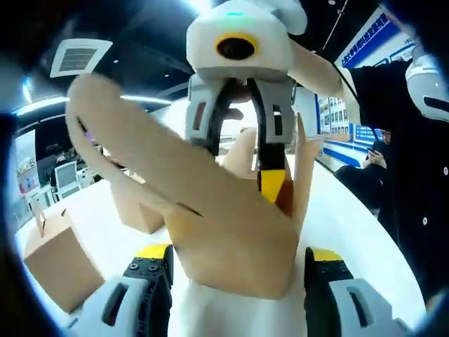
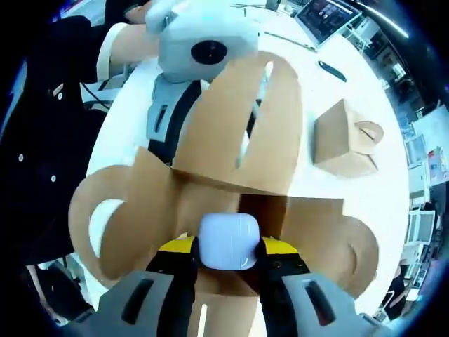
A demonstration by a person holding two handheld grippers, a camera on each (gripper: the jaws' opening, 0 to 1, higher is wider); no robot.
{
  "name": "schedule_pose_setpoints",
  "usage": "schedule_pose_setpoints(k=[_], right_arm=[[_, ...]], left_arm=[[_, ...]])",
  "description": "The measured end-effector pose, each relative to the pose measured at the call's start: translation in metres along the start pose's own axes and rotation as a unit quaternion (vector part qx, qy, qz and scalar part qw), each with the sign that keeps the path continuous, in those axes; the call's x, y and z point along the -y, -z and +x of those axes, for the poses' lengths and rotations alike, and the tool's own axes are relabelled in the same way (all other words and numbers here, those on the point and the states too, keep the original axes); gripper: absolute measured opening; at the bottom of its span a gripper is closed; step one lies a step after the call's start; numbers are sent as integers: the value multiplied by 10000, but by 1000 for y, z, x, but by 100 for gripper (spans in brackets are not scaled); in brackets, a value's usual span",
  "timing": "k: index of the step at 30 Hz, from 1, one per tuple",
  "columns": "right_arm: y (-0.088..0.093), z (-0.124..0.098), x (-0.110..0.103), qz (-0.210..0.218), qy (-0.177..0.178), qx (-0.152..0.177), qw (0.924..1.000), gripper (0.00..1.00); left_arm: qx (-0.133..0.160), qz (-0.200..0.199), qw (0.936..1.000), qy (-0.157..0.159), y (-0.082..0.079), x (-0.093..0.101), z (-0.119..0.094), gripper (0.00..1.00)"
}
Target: Pick up one paper box from the group, open the paper box, and remove the item inside
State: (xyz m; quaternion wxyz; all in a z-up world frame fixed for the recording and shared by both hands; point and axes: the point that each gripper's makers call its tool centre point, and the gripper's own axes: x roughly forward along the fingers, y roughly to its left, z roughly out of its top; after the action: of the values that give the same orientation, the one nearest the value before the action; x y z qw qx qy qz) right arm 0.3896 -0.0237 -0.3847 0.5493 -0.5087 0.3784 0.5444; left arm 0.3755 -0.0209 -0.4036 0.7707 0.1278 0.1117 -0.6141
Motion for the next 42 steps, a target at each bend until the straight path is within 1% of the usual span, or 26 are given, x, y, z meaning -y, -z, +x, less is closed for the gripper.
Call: schedule_pose_setpoints(k=[5,8,11,13,16,19,21,23,25,27,30,34,39,42], right_arm=[[-5,-22,9,74,241,121,9996,35],[-9,-39,15,170,428,279,9985,35],[-9,-61,19,295,658,432,9965,35],[-7,-75,17,370,729,485,9955,35],[-2,-89,11,428,822,533,9943,35],[9,-103,3,536,921,535,9929,35],[17,-107,-7,618,929,537,9923,35],[25,-112,-12,684,936,539,9918,35],[34,-112,-22,728,935,542,9915,35],[43,-111,-33,782,952,525,9910,35],[52,-109,-51,808,922,534,9910,35],[65,-104,-82,907,833,558,9908,35],[83,-92,-112,1032,729,527,9906,35],[92,-83,-125,1135,716,541,9895,35]], left_arm=[[-41,-78,9997,-206,4,-2,-10,77],[-171,-80,9992,-344,11,-3,-17,77],[-148,-167,9987,-456,13,-2,-28,77],[-58,-221,9984,-515,10,2,-31,77],[-8,-257,9980,-571,7,7,-36,76],[-3,-246,9978,-618,5,13,-42,76],[4,-235,9977,-637,4,18,-48,76],[14,-237,9974,-680,4,22,-54,76],[15,-320,9962,-812,4,22,-59,76],[-14,-268,9955,-904,3,26,-64,76],[9,-287,9952,-939,0,33,-69,76],[63,-271,9948,-976,-2,43,-76,76],[82,-290,9942,-1029,4,55,-84,76],[132,-377,9941,-1005,8,64,-86,76]])
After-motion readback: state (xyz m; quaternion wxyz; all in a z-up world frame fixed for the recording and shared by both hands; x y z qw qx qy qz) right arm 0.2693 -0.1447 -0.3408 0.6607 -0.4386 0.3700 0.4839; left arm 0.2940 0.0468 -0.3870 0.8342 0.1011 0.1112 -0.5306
